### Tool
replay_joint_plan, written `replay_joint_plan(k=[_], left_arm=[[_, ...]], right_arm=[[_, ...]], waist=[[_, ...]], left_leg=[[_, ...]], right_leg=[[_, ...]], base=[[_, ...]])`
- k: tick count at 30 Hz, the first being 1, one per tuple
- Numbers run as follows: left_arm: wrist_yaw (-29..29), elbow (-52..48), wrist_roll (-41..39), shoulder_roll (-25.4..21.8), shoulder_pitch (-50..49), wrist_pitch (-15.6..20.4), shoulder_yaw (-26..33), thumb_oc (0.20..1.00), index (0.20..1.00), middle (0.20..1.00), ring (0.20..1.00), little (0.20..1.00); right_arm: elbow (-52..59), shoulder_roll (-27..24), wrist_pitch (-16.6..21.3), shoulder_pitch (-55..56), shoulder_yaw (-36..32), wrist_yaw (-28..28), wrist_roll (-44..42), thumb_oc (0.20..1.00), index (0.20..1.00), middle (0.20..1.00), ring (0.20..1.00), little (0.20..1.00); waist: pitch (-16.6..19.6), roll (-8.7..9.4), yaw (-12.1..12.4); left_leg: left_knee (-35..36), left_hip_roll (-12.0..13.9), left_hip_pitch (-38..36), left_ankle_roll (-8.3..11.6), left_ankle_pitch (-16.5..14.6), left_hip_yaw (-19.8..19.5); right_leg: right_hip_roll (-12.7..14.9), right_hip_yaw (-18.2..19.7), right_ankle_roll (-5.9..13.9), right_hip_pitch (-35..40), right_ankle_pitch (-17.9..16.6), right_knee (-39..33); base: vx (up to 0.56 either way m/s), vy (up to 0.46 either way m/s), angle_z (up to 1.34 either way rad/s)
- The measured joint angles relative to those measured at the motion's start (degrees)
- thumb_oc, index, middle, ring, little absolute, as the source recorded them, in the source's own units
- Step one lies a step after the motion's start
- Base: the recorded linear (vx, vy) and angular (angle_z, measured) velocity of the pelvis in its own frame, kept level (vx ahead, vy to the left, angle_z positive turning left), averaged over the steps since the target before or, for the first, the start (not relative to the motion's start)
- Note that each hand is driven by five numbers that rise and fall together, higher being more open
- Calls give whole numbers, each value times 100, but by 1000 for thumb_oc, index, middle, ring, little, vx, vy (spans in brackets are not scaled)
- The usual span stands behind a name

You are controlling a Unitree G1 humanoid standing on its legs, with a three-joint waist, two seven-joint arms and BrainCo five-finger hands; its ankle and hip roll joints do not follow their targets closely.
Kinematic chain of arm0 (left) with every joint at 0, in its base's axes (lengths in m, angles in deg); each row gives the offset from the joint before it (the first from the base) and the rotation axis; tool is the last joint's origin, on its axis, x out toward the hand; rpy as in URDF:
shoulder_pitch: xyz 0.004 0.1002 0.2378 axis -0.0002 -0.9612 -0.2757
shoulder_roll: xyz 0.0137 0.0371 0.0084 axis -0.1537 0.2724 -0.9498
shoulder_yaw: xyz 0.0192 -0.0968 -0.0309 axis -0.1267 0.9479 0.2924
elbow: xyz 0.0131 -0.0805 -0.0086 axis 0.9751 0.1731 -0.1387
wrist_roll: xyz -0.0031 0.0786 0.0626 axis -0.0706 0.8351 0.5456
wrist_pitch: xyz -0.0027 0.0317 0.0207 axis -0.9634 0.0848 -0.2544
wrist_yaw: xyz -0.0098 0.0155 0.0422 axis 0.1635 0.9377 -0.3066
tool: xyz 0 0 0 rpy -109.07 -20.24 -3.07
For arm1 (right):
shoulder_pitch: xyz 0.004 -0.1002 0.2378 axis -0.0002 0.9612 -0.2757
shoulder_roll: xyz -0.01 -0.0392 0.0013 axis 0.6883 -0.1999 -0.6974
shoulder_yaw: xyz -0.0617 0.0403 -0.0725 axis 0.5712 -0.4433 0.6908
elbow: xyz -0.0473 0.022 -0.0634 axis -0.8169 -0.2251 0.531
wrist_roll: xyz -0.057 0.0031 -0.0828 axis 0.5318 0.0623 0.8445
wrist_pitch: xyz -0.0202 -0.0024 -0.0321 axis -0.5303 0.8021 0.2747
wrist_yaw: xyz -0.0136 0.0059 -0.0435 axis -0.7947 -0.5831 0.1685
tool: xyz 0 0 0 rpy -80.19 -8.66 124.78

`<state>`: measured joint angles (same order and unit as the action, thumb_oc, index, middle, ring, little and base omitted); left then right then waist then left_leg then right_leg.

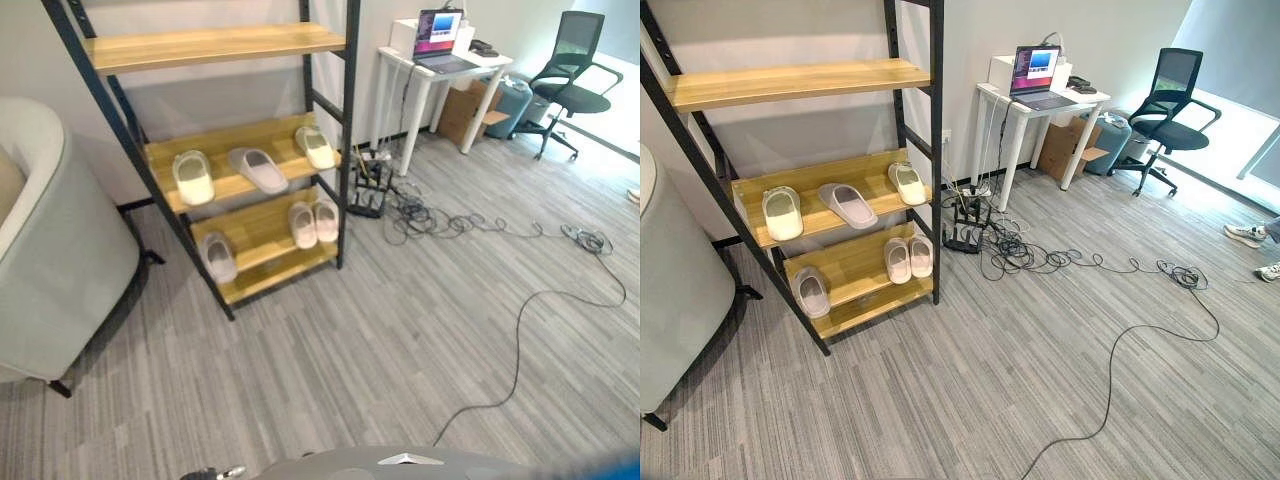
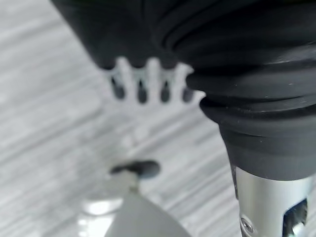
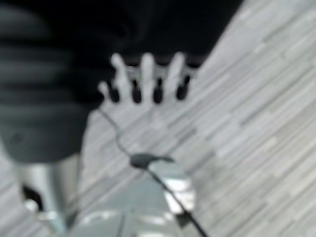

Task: Arrange the slippers neatly on the shoe rack.

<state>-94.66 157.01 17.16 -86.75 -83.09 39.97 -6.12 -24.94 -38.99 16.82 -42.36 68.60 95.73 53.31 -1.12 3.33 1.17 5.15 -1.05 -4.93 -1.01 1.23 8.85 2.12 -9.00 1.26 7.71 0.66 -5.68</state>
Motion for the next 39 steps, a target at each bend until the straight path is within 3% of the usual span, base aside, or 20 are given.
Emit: replay_joint_plan(k=[7,10,14,15,16,18,19,20,21,22,23,24,25,26,27,28,30,31,33,39], left_arm=[[-16,-6,4,324,-25,5,-34,1000,1000,1000,1000,1000],[3,-102,4,241,141,9,-373,1000,1000,1000,1000,1000],[73,-139,2,185,627,36,-400,1000,1000,1000,1000,1000],[117,-154,16,304,768,30,-388,1000,1000,1000,1000,1000],[202,-101,66,354,851,23,-388,1000,1000,1000,1000,1000],[204,-8,117,371,797,17,-212,1000,1000,1000,1000,1000],[199,-28,129,384,643,2,-98,1000,1000,1000,1000,1000],[194,29,173,375,382,-11,-48,1000,1000,1000,1000,1000],[202,228,202,289,185,5,254,1000,1000,1000,1000,1000],[208,428,221,193,149,-47,536,1000,1000,1000,1000,1000],[208,391,230,115,-10,-51,562,1000,1000,1000,1000,1000],[209,286,232,-30,-78,-57,476,1000,1000,1000,1000,1000],[213,239,233,-89,-24,-58,436,1000,1000,1000,1000,1000],[221,190,229,-67,94,-66,371,1000,1000,1000,1000,1000],[234,107,226,-105,102,-74,266,1000,1000,1000,1000,1000],[251,-32,208,-64,151,-72,219,1000,1000,1000,1000,1000],[347,-162,50,-23,283,-35,170,1000,1000,1000,1000,1000],[403,-225,-64,-48,341,-18,232,1000,1000,1000,1000,1000],[459,-365,-62,-139,488,31,19,1000,1000,1000,1000,1000],[467,-485,-44,-136,736,198,-210,1000,1000,1000,1000,1000]], right_arm=[[119,32,-1,45,26,10,-12,1000,1000,1000,1000,1000],[184,17,-2,-119,219,6,126,1000,1000,1000,1000,1000],[211,-2,3,-408,309,4,234,1000,1000,1000,1000,1000],[294,-118,-8,-546,410,-17,361,1000,1000,1000,1000,1000],[182,-257,-16,-660,555,-54,455,1000,1000,1000,1000,1000],[5,-267,-53,-840,688,-89,462,1000,1000,1000,1000,1000],[48,-270,-46,-892,697,-91,567,1000,1000,1000,1000,1000],[256,-260,-12,-933,585,-96,568,1000,1000,1000,1000,1000],[405,-159,-11,-863,645,-106,569,1000,1000,1000,1000,1000],[405,-85,-14,-736,772,-108,571,1000,1000,1000,1000,1000],[512,8,-7,-769,791,-124,592,1000,1000,1000,1000,1000],[709,120,4,-646,933,-134,703,1000,1000,1000,1000,1000],[911,108,18,-679,1177,-144,843,1000,1000,1000,1000,1000],[1048,135,20,-657,1290,-175,896,1000,1000,1000,1000,1000],[1396,125,106,-538,1343,-281,973,1000,1000,1000,1000,1000],[1680,171,145,-388,1362,-287,1026,1000,1000,1000,1000,1000],[2641,223,38,-78,1542,-321,1205,1000,1000,1000,1000,1000],[3206,-29,111,132,1501,-435,1389,1000,1000,1000,1000,1000],[2683,-305,320,-16,1414,-232,1237,1000,1000,1000,1000,1000],[983,-330,248,-447,1092,-295,1318,1000,1000,1000,1000,1000]], waist=[[-30,35,-7],[-209,38,5],[-665,164,116],[-843,82,237],[-946,-58,211],[-930,-114,263],[-872,-159,347],[-826,-67,425],[-614,259,476],[-402,415,469],[-226,497,515],[-39,458,531],[20,455,544],[17,455,494],[5,427,428],[52,332,293],[-64,111,165],[-318,38,32],[-510,-89,-110],[-612,247,-145]], left_leg=[[-15,9,47,8,-4,0],[-196,14,273,-39,34,-112],[-1930,56,1268,362,-405,-377],[-2618,145,1744,590,-458,-404],[-2572,437,2002,582,-361,266],[-1738,611,1968,667,-68,697],[-749,641,1726,612,282,606],[-510,504,1449,464,665,559],[-633,141,1359,181,409,497],[-660,7,1263,-143,152,493],[-600,1,1042,-299,45,470],[-548,18,792,-350,-127,324],[-623,-41,738,-469,-267,216],[-716,-110,724,-597,-382,159],[-774,-175,749,-649,-331,121],[-776,-197,704,-727,-375,73],[-797,-156,640,-763,-494,44],[-851,-144,523,-738,-510,57],[-938,-91,369,-549,-623,-67],[-927,-204,122,-439,-706,-270]], right_leg=[[0,-3,-54,-33,71,6],[-4,-131,-79,-119,-15,5],[35,-333,-291,-170,12,3],[50,-445,-430,-151,36,12],[35,-683,-462,-131,98,1],[36,-742,-359,-72,172,1],[42,-665,-251,4,232,1],[163,-640,-144,206,347,0],[438,-701,-96,372,517,37],[608,-790,-67,438,599,309],[656,-849,9,353,536,913],[817,-897,143,-42,476,2174],[1072,-783,468,-589,354,3407],[1238,-629,655,-1012,192,4208],[1398,-482,639,-1434,122,5077],[1469,-433,568,-1713,188,5212],[1484,-499,396,-2088,321,4397],[1426,-608,308,-2089,288,3399],[1176,-570,379,-2045,122,2061],[1014,-437,380,-1990,-379,1610]], base=[[14,-47,0],[-36,-71,21],[12,-60,33],[337,24,52],[379,140,54],[307,152,32],[421,212,-11],[542,287,-23],[503,314,5],[370,277,21],[376,347,39],[314,379,42],[240,296,43],[153,202,48],[102,81,57],[158,73,48],[161,-49,14],[147,-107,-3],[122,-94,11],[125,-83,42]])
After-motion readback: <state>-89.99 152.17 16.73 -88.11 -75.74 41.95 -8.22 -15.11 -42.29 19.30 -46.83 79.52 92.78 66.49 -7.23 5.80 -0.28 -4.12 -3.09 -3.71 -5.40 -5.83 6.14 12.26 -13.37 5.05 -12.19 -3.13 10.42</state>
